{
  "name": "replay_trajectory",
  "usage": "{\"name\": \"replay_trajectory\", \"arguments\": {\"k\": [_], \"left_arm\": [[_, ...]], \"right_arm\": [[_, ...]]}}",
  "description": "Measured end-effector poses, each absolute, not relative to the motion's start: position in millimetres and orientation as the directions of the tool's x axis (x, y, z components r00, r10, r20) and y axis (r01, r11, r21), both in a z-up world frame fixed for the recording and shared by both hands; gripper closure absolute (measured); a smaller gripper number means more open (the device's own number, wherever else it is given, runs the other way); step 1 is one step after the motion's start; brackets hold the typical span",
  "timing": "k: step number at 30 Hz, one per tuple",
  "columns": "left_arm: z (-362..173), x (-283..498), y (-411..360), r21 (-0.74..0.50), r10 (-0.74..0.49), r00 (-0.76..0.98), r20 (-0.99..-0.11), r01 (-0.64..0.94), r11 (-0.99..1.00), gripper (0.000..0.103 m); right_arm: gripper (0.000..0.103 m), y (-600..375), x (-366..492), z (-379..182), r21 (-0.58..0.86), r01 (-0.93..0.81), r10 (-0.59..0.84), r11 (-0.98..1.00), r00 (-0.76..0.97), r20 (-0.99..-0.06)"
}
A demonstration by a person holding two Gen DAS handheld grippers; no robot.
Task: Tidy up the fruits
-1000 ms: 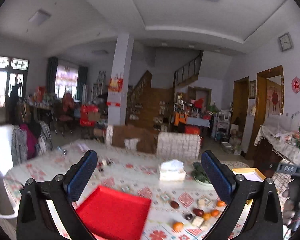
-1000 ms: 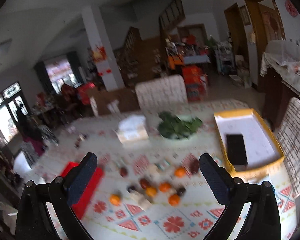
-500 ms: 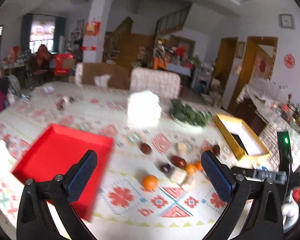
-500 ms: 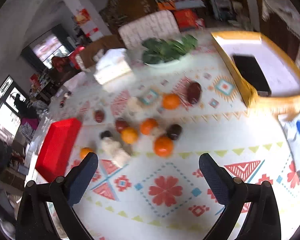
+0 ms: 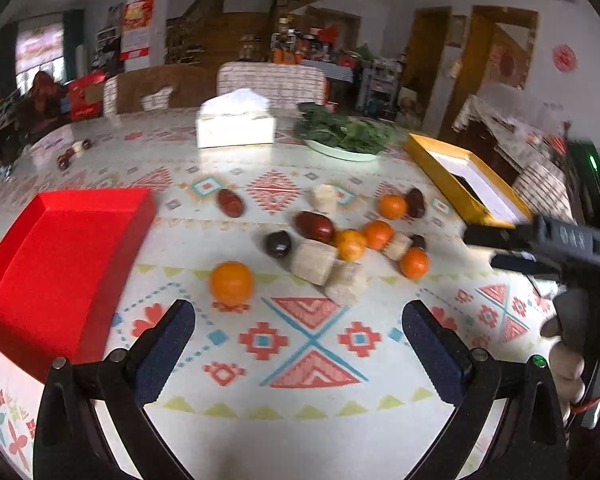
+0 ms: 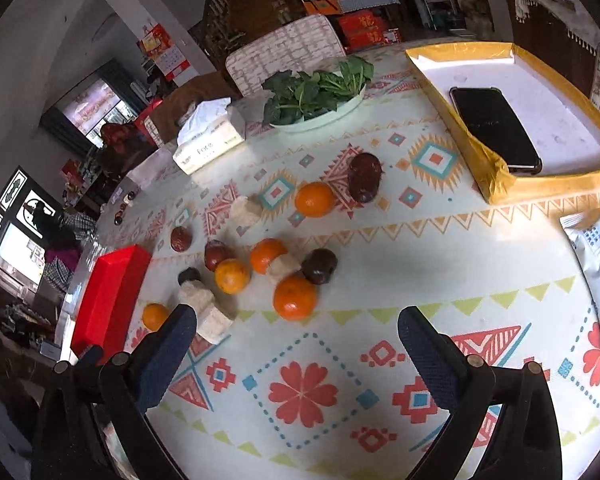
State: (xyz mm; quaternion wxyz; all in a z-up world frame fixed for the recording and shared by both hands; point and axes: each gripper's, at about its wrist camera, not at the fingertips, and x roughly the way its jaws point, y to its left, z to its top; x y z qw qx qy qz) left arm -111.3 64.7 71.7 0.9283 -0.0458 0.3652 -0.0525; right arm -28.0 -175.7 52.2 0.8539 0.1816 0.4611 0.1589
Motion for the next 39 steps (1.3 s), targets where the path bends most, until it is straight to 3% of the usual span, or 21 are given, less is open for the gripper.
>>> {"name": "replay_trajectory", "arguments": {"k": [8,13,18,21,31,36,39], "left_arm": [[57.1,-92.9,105.5,-0.122,-0.06,0.696,-0.715,-0.041,0.992,0.0],[41.7,-79.2,104.9,-0.099,-0.057,0.664,-0.746,-0.026,0.995,0.0],[36.1,-68.8,97.7,-0.109,-0.096,0.645,-0.759,0.02,0.994,0.002],[38.8,-67.3,86.5,-0.125,-0.154,0.646,-0.748,0.09,0.988,0.013],[39.8,-52.7,40.5,-0.085,-0.212,0.637,-0.741,0.225,0.971,0.016],[35.6,-50.3,32.7,-0.097,-0.24,0.61,-0.756,0.258,0.961,0.039],[30.3,-47.2,31.6,-0.115,-0.252,0.584,-0.772,0.262,0.958,0.05]], "right_arm": [[0.0,-161.1,-25.9,38.6,0.366,-0.133,0.382,0.921,0.501,-0.777],[0.0,-142.5,-21.4,31.1,0.35,-0.185,0.395,0.918,0.463,-0.793],[0.003,-133.2,-16.8,27.2,0.26,-0.188,0.32,0.947,0.489,-0.812],[0.013,-131.3,-12.9,22.5,0.195,-0.19,0.265,0.962,0.503,-0.823],[0.032,-116.9,2.7,9.9,0.133,-0.213,0.226,0.968,0.514,-0.827],[0.055,-114.3,2.9,11.6,0.124,-0.223,0.226,0.967,0.524,-0.821],[0.061,-113.4,2.0,11.2,0.134,-0.229,0.238,0.964,0.521,-0.82]]}}
